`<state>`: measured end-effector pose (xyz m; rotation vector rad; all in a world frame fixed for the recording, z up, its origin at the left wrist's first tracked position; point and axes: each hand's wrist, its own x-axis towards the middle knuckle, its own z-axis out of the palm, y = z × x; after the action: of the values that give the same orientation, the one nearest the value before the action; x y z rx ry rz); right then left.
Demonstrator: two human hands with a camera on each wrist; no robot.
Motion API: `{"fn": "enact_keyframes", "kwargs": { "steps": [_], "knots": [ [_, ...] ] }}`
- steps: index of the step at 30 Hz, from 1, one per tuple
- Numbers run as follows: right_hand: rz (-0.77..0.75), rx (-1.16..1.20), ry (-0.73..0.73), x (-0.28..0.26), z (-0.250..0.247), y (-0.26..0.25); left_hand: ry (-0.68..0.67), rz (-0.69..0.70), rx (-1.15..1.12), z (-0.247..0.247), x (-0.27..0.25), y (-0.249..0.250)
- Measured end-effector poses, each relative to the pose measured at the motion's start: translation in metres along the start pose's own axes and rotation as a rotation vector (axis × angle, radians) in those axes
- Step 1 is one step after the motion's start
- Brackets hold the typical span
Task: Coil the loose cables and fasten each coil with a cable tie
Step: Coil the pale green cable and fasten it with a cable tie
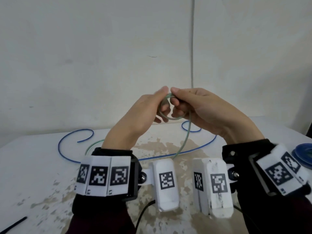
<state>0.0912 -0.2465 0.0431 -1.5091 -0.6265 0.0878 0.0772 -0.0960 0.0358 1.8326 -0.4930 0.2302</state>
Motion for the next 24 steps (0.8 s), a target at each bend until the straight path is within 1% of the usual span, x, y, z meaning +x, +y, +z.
{"fn": "enact_keyframes", "kwargs": {
  "steps": [1, 2, 4, 6, 8, 10, 11, 13, 16, 18, 20, 22, 24],
  "knots": [
    [-0.001, -0.022, -0.001, 0.0, -0.001, 0.0, -0.049, 0.011, -0.02, 0.002, -0.001, 0.0],
    [0.0, -0.01, -0.001, -0.001, -0.001, -0.001, -0.056, 0.033, -0.076, 0.004, -0.002, 0.0],
    [0.017, 0.078, -0.003, 0.0, 0.0, -0.001, 0.02, 0.056, -0.212, 0.004, -0.001, 0.0],
    [0.02, 0.115, -0.026, 0.001, 0.001, 0.001, 0.07, 0.057, -0.279, 0.001, 0.002, 0.0],
    [-0.002, 0.067, -0.047, 0.001, -0.001, 0.002, 0.04, 0.026, -0.204, -0.004, 0.003, -0.002],
    [-0.002, -0.046, -0.062, 0.0, -0.005, 0.003, -0.041, -0.039, -0.049, -0.007, 0.0, -0.004],
    [-0.002, -0.098, -0.071, -0.001, -0.007, 0.003, -0.075, -0.042, -0.028, -0.006, -0.001, -0.004],
    [-0.008, -0.121, -0.071, -0.001, -0.006, 0.005, -0.091, 0.007, -0.113, -0.004, -0.002, -0.002],
    [-0.008, -0.037, -0.067, 0.001, -0.003, 0.005, -0.019, 0.083, -0.256, -0.002, -0.002, 0.0],
    [-0.005, -0.011, -0.091, 0.001, -0.002, 0.005, 0.0, 0.097, -0.311, -0.005, 0.0, -0.001],
    [-0.032, -0.022, -0.095, 0.001, -0.002, 0.005, -0.024, 0.066, -0.294, -0.009, 0.0, -0.003],
    [-0.046, -0.078, -0.076, 0.002, -0.005, 0.006, -0.056, 0.011, -0.206, -0.011, 0.0, -0.005],
    [-0.05, -0.146, -0.074, 0.001, -0.008, 0.006, -0.062, -0.012, -0.11, -0.009, -0.001, -0.004]
  ]
}}
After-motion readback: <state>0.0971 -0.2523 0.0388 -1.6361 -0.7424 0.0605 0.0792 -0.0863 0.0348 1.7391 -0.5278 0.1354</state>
